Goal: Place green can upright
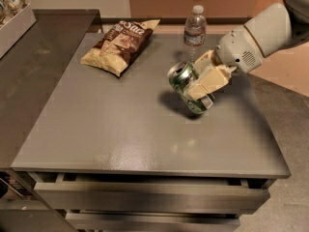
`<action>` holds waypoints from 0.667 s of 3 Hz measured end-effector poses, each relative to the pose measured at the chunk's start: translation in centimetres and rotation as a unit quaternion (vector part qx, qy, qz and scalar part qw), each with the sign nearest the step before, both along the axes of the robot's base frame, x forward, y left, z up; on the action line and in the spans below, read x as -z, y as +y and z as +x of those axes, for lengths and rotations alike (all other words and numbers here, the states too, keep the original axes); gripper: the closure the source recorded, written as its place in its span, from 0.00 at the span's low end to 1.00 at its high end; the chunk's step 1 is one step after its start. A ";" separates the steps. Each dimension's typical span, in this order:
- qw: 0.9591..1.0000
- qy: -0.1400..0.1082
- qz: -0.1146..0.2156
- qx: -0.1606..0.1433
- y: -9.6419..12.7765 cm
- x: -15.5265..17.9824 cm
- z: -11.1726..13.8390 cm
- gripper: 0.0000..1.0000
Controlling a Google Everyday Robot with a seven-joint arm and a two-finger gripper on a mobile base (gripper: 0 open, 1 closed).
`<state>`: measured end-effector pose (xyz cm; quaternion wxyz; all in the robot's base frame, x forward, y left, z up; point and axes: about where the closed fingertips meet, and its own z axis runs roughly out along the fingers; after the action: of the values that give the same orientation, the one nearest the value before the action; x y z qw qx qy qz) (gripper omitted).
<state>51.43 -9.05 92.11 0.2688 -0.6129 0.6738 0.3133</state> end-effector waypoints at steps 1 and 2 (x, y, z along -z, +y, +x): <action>0.997 0.015 0.071 0.007 -0.1 -0.3 -0.2 1.00; 0.988 0.015 0.154 -0.010 -0.4 -0.2 -0.6 1.00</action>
Offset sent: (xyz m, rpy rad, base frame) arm -0.0110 -0.0129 0.0018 0.4184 0.0366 0.0394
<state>50.79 -9.41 92.27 0.3467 -0.5658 0.6153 0.4256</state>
